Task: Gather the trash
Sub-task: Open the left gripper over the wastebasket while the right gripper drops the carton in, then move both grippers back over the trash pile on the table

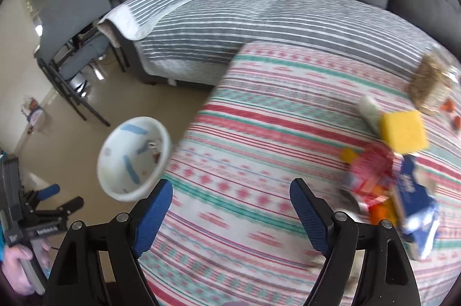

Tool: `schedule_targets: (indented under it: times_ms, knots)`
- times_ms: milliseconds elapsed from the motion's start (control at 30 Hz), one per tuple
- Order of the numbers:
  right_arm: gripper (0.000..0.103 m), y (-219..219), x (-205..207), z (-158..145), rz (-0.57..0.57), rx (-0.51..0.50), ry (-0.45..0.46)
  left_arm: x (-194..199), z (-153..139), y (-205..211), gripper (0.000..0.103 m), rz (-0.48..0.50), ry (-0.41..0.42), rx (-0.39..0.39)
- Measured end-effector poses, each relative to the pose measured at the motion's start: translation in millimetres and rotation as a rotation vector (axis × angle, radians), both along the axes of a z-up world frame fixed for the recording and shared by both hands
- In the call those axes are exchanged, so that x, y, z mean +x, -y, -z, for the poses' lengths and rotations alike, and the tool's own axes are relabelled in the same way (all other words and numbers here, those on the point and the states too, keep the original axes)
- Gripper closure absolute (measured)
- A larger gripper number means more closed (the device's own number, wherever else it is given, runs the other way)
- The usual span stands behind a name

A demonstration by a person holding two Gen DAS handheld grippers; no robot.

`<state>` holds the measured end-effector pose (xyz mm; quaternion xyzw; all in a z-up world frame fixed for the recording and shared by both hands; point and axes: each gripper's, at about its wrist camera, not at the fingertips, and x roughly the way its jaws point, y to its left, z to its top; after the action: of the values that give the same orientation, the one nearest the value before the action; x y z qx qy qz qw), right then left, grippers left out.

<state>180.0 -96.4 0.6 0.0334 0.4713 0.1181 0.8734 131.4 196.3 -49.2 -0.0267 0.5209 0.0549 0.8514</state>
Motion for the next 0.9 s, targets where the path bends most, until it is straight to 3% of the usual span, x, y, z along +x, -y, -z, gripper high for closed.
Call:
schedule_targets:
  times_ms: [233,433,900]
  knots:
    - [0.017,74.3,-24.8,-4.8,0.1,-0.038,-0.006,1.7,-14.1,39.1,0.002,0.049,0.013,-0.028]
    - [0.014,131.6,-41.4,-0.6,0.202,-0.056,-0.029,3.5,-27.2,90.6,0.002,0.157,0.038,-0.029]
    - [0.013,208.7,-78.0,19.2,0.31,-0.075,-0.084,5.6,-24.2,224.5,0.002,0.379,0.027,-0.037]
